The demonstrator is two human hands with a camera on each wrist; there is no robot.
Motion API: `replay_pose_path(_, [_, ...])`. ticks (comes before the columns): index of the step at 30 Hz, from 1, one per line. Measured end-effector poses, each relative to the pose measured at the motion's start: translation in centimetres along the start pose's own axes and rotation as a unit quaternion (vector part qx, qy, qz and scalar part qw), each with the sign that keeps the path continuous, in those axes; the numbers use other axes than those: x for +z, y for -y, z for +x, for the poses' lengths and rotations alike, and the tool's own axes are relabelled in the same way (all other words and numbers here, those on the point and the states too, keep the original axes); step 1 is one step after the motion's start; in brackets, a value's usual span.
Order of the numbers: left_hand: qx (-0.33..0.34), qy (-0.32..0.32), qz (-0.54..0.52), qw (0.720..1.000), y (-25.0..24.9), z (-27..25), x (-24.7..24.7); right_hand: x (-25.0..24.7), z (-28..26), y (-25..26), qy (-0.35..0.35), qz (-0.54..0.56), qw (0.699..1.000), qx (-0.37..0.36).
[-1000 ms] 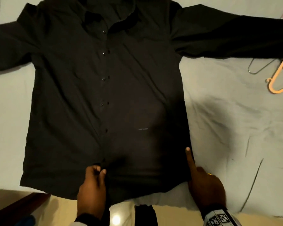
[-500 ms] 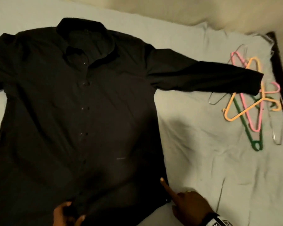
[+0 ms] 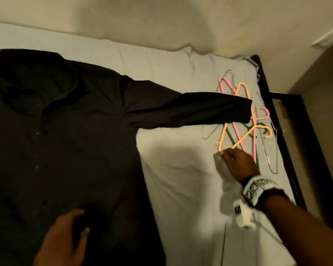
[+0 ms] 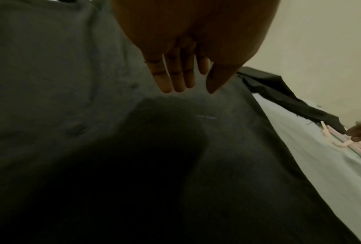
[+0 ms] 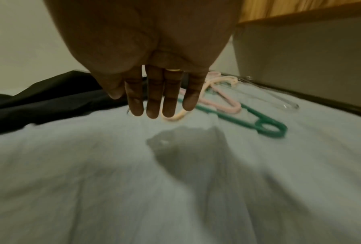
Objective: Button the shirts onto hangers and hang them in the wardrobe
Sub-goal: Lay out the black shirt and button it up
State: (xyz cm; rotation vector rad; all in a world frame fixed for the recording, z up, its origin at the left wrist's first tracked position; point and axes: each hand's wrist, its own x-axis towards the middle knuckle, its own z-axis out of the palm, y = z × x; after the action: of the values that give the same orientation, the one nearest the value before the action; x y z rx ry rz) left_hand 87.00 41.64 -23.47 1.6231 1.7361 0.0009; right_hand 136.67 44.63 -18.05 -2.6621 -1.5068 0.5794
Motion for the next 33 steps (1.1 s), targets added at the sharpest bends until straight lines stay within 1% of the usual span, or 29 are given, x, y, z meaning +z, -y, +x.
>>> replay_pose_path(1, [0.03, -0.058, -0.01, 0.998, -1.8, 1.7, -0.6, -1.3, 3.2, -0.5, -0.029, -0.011, 1.0, 0.004])
replay_pose_path(2, [0.065, -0.087, -0.002, 0.994, -3.5, 3.4, -1.2, -2.6, 6.3, -1.2, -0.053, -0.022, 0.998, 0.01])
replay_pose_path(4, [0.121, -0.109, 0.003, 0.987, -6.5, 7.4, -1.9, -4.7, 12.1, -2.9, -0.101, -0.046, 0.994, 0.011])
replay_pose_path(5, [0.144, -0.125, -0.001, 0.982, -7.8, 9.5, -2.2, -5.3, 15.0, -3.8, -0.113, -0.058, 0.992, 0.007])
replay_pose_path(6, [0.168, -0.14, 0.0, 0.976, -9.1, 11.5, -2.6, -5.8, 17.1, -4.2, -0.114, -0.068, 0.991, 0.005])
replay_pose_path(9, [0.223, -0.151, 0.032, 0.963, -13.5, 17.4, -3.7, -6.5, 23.0, -5.8, -0.104, -0.084, 0.991, -0.006])
replay_pose_path(12, [0.241, -0.152, 0.083, 0.955, -17.4, 22.5, -4.7, -6.6, 26.4, -7.0, -0.037, -0.088, 0.995, -0.016])
replay_pose_path(14, [0.263, -0.141, 0.168, 0.939, -20.0, 25.3, -5.0, -6.5, 27.2, -8.1, -0.019, -0.106, 0.994, -0.002])
replay_pose_path(16, [0.277, -0.111, 0.252, 0.921, -21.7, 27.7, -5.2, -6.1, 27.8, -9.5, -0.038, -0.122, 0.991, 0.025])
replay_pose_path(18, [0.248, -0.081, 0.297, 0.919, -22.5, 29.8, -5.1, -6.0, 27.8, -11.0, -0.043, -0.125, 0.99, 0.046])
replay_pose_path(21, [0.179, -0.043, 0.325, 0.928, -22.2, 32.0, -4.9, -7.0, 26.4, -12.3, -0.031, -0.111, 0.99, 0.077])
replay_pose_path(22, [0.157, -0.03, 0.335, 0.929, -22.1, 32.5, -4.8, -7.3, 25.9, -12.6, -0.05, -0.09, 0.99, 0.095])
replay_pose_path(24, [0.136, -0.02, 0.354, 0.925, -22.1, 32.8, -4.4, -7.6, 24.8, -13.4, -0.125, -0.016, 0.983, 0.136])
replay_pose_path(25, [0.13, -0.023, 0.359, 0.924, -22.2, 32.9, -4.1, -7.5, 24.2, -13.6, -0.138, 0.021, 0.978, 0.154])
replay_pose_path(26, [0.125, -0.026, 0.364, 0.922, -22.2, 32.9, -4.1, -7.2, 23.6, -13.5, -0.118, 0.052, 0.976, 0.175])
replay_pose_path(28, [0.119, -0.025, 0.381, 0.916, -22.4, 33.1, -4.2, -6.2, 22.4, -12.8, -0.041, 0.123, 0.97, 0.207])
replay_pose_path(29, [0.118, -0.024, 0.391, 0.913, -22.5, 33.3, -4.5, -5.6, 21.8, -12.2, -0.014, 0.16, 0.964, 0.214])
replay_pose_path(31, [0.117, -0.023, 0.413, 0.903, -22.8, 33.6, -4.9, -4.6, 21.2, -11.3, -0.022, 0.166, 0.962, 0.214])
replay_pose_path(33, [0.124, -0.033, 0.433, 0.892, -23.1, 33.8, -5.1, -4.2, 20.7, -10.6, -0.069, 0.136, 0.963, 0.224])
